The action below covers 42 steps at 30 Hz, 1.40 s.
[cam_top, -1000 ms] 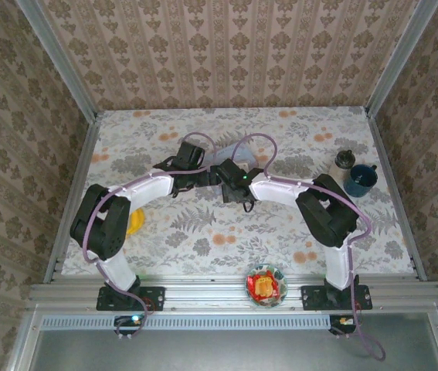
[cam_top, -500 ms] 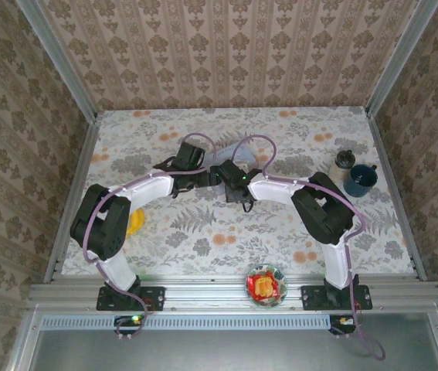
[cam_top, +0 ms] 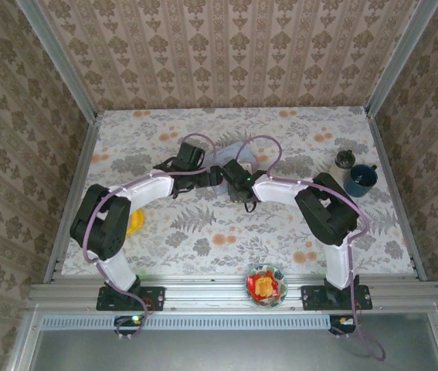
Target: Unlock a padlock with a key
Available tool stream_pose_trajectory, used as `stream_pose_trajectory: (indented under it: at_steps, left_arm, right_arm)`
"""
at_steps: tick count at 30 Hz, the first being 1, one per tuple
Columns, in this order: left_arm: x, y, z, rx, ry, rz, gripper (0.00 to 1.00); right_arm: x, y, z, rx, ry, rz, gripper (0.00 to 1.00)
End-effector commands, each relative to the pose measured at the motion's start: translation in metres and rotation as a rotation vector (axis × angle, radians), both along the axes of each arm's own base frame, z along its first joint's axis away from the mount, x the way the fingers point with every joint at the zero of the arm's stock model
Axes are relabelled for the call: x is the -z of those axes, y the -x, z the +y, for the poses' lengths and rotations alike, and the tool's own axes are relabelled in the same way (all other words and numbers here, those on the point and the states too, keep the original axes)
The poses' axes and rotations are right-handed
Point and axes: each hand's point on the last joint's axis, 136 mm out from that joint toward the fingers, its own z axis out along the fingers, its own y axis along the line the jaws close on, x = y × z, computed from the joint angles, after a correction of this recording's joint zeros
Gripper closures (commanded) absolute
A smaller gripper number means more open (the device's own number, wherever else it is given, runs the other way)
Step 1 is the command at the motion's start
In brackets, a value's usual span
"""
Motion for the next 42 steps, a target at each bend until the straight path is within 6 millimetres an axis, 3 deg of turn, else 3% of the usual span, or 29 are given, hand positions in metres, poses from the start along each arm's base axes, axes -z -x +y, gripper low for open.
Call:
stream_pose_trajectory:
  at_steps: [1,3,11,15,42]
  left_arm:
    - [0.014,0.007,0.009,-0.02,-0.035,0.033,0.0]
    - [0.015,0.008,0.009,-0.021,-0.035,0.035,0.0]
    - [0.015,0.01,0.011,-0.024,-0.037,0.035,0.0]
    - [0.015,0.01,0.011,-0.026,-0.036,0.035,0.0]
    - [0.019,0.011,0.01,-0.023,-0.028,0.044,0.0]
  right_arm:
    - [-0.002,0.005,-0.013,0.038,-0.001,0.012,0.84]
    - [-0.004,0.003,-0.013,0.044,-0.02,0.007,0.9]
    - [-0.013,-0.002,-0.013,0.059,-0.049,-0.01,0.91]
    - [-0.02,-0.007,-0.015,0.067,-0.069,-0.026,0.97]
    - [-0.065,-0.034,-0.011,0.051,-0.197,-0.106,0.95]
